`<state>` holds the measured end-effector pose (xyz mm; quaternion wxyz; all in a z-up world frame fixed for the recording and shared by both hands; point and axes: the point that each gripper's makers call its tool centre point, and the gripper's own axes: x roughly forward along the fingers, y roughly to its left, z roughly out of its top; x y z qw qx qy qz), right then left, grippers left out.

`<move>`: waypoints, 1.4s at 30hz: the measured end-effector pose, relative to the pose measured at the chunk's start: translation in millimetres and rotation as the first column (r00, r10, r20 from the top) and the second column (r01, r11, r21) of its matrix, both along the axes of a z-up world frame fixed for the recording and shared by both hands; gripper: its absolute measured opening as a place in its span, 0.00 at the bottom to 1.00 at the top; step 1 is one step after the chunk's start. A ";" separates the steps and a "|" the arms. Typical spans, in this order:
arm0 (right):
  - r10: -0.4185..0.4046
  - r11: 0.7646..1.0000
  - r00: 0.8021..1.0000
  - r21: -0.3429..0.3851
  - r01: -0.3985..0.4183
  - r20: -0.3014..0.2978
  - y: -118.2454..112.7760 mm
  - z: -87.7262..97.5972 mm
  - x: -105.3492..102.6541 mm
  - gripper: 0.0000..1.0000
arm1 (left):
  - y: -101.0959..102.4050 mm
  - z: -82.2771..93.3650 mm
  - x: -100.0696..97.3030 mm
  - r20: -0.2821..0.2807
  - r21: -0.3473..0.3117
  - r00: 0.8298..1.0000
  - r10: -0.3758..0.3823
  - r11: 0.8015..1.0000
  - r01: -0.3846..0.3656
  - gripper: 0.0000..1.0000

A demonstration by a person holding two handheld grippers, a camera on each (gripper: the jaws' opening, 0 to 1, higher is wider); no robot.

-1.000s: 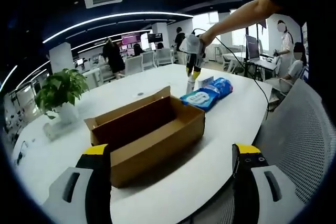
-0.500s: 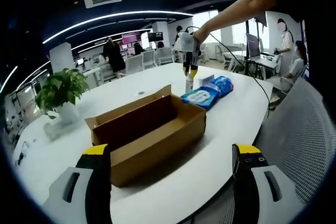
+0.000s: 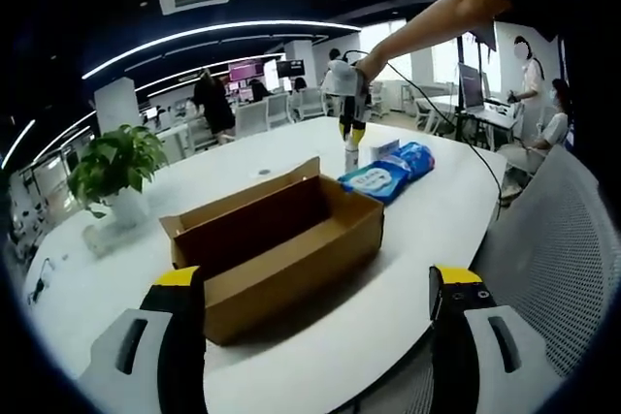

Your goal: Operate the shoe box by opening the lid, removing the specified soft item, and placing it in the target area until the item is outside and the box remains undamaged.

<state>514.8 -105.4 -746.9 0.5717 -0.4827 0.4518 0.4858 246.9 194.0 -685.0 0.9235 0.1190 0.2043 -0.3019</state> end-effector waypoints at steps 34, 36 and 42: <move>-0.142 0.988 0.990 0.059 0.143 -0.014 2.2 0.4 -0.7 0.18 | 43.0 0.4 27.7 -0.038 -0.023 0.991 0.128 0.991 -0.129 0.94; -0.140 0.988 0.990 0.057 0.140 -0.014 1.5 0.2 -1.3 0.21 | 49.9 -1.5 33.1 -0.045 -0.024 0.987 0.152 0.988 -0.154 0.92; -0.159 0.983 0.987 0.092 0.160 -0.016 3.8 6.2 -1.8 0.31 | 72.1 -5.6 49.8 -0.068 -0.035 0.971 0.229 0.972 -0.232 0.85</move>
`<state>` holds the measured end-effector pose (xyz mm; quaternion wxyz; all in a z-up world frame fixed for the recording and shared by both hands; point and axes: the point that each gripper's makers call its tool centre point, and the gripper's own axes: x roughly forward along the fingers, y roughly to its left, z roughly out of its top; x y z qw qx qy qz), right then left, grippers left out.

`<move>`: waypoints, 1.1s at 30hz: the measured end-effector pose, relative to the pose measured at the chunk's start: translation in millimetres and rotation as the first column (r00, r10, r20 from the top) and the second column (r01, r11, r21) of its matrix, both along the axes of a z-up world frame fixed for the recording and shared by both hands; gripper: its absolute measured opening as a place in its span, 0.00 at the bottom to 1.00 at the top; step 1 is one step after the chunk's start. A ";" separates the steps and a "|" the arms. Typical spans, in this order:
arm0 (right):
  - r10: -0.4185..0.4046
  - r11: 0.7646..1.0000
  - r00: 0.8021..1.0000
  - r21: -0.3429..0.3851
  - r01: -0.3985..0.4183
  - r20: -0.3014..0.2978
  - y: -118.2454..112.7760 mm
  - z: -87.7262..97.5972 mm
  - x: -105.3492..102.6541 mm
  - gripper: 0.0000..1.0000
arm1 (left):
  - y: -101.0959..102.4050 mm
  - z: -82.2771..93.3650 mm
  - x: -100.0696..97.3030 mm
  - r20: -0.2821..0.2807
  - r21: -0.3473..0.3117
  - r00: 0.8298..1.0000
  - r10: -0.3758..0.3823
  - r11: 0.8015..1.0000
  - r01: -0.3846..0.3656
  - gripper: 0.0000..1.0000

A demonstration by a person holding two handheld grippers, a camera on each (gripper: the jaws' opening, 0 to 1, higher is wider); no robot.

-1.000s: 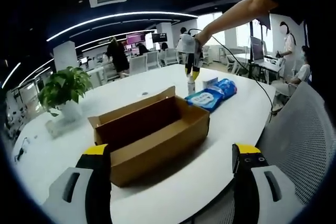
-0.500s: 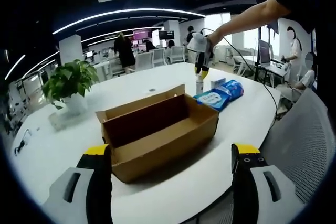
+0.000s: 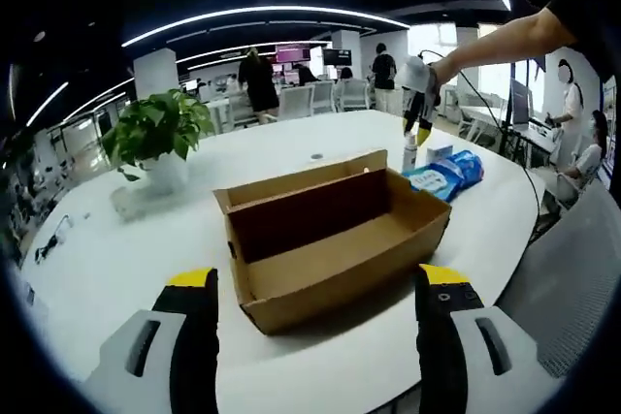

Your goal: Operate the shoe box by opening the lid, removing the specified soft item, and placing it in the target area until the item is outside and the box remains undamaged.

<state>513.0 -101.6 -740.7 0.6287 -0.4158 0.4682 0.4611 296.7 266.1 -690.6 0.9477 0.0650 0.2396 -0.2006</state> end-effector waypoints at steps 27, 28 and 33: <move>-0.200 0.937 0.979 0.299 0.179 0.041 69.1 40.5 18.6 0.37 | 55.3 -26.6 45.8 -0.116 -0.026 0.975 0.189 0.981 -0.194 0.47; -0.217 0.930 0.975 0.313 0.194 0.039 73.2 40.5 20.8 0.36 | 56.7 -27.7 46.1 -0.121 -0.030 0.973 0.194 0.979 -0.199 0.45; -0.307 0.894 0.951 0.355 0.273 0.041 85.7 37.1 30.6 0.32 | 59.5 -34.5 46.2 -0.145 -0.039 0.966 0.213 0.975 -0.221 0.42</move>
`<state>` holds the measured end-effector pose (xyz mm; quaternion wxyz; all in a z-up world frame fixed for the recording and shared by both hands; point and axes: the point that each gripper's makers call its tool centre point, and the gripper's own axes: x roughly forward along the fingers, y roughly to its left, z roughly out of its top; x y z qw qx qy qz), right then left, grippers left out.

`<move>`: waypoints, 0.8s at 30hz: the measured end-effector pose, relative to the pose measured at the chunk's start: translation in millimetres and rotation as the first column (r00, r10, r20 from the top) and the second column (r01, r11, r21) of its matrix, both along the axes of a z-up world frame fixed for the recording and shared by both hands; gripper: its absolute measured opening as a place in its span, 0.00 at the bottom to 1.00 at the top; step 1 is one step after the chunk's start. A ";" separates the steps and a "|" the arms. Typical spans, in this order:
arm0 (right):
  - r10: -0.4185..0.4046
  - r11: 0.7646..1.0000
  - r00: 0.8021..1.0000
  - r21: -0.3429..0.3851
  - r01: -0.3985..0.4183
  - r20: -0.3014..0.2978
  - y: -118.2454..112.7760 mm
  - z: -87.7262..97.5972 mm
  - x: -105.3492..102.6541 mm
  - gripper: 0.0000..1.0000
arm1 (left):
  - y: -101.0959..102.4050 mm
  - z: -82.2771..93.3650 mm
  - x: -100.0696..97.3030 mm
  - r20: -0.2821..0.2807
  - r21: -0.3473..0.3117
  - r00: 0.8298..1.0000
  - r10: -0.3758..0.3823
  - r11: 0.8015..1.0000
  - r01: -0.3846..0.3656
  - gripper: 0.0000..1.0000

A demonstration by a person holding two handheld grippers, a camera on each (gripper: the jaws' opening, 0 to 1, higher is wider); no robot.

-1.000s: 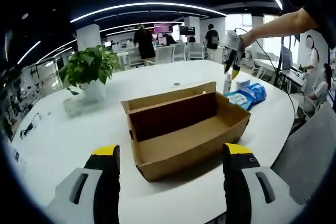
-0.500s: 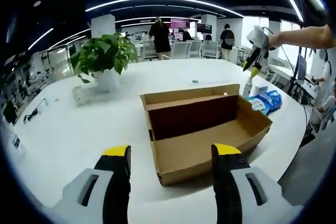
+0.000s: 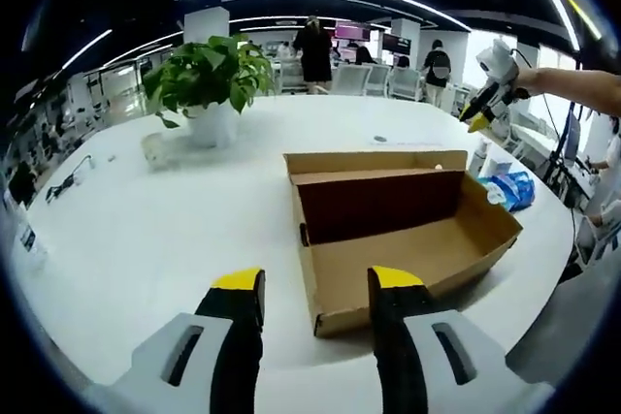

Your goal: Operate the shoe box by opening the lid, removing the specified soft item, and placing it in the target area until the item is outside and the box remains undamaged.

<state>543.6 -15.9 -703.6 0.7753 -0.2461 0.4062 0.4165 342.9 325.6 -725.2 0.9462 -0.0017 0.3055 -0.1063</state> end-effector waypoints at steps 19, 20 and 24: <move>-0.322 0.923 0.934 0.167 0.346 -0.153 36.8 -31.1 2.2 0.21 | 2.9 -17.0 -5.9 -0.058 -0.067 0.996 0.065 0.995 -0.069 0.23; -0.323 0.925 0.935 0.161 0.344 -0.144 37.0 -32.8 1.8 0.19 | 3.5 -17.4 -5.8 -0.059 -0.067 0.996 0.067 0.995 -0.071 0.21; -0.341 0.920 0.930 0.154 0.361 -0.138 39.8 -39.7 1.8 0.18 | 4.4 -18.9 -4.4 -0.059 -0.094 0.995 0.085 0.991 -0.091 0.20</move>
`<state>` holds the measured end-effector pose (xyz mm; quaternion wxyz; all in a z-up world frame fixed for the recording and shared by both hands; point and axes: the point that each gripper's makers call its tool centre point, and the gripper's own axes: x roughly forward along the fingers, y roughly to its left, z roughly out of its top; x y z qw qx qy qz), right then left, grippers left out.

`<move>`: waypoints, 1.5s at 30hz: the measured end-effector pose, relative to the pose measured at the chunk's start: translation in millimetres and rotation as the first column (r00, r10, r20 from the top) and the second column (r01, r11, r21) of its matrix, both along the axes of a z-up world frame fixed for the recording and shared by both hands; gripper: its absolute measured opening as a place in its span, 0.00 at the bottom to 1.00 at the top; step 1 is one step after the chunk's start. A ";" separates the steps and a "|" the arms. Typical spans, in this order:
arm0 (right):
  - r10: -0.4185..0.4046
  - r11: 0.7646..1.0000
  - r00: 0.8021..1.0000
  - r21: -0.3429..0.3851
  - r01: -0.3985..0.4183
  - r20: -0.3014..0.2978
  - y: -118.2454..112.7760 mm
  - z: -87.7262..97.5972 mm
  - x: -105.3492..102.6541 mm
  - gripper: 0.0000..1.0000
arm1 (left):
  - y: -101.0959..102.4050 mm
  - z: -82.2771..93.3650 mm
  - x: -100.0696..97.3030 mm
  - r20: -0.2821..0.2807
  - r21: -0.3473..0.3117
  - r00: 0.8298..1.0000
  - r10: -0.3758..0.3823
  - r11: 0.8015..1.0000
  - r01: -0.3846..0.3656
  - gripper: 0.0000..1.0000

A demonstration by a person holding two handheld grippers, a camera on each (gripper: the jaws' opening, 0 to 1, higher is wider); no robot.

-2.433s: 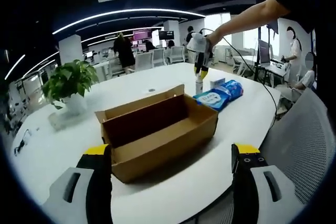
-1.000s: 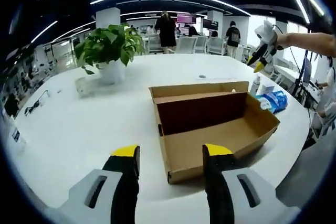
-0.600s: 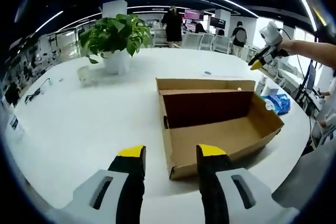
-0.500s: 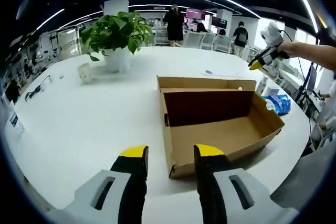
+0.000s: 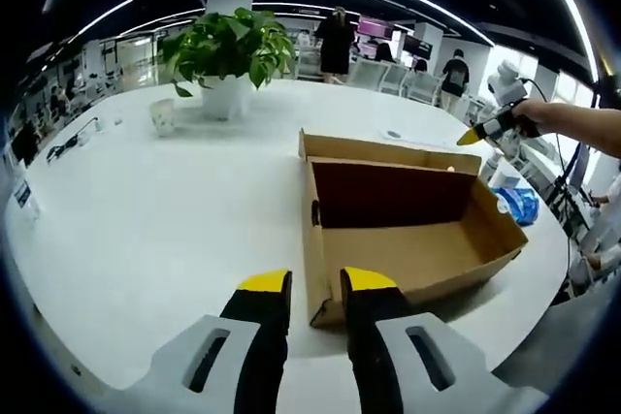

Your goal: Operate the shoe box by opening the lid, removing the specified soft item, and placing it in the target area until the item is outside and the box remains undamaged.

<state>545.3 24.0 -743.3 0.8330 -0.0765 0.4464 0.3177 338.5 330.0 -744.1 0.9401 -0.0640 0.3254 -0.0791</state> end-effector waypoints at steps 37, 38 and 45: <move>-0.200 0.979 0.979 0.014 0.201 -0.044 5.9 -25.8 -8.0 0.04 | -7.0 -12.9 -4.4 -0.017 -0.054 1.000 0.020 0.998 -0.021 0.04; -0.194 0.981 0.980 0.008 0.195 -0.038 6.2 -25.5 -8.3 0.04 | -7.0 -12.8 -4.3 -0.016 -0.056 1.000 0.020 0.998 -0.021 0.04; -0.187 0.982 0.982 0.008 0.187 -0.015 3.5 -16.9 -7.0 0.00 | -7.3 -13.1 -4.0 -0.009 -0.062 1.000 0.025 0.998 -0.026 0.03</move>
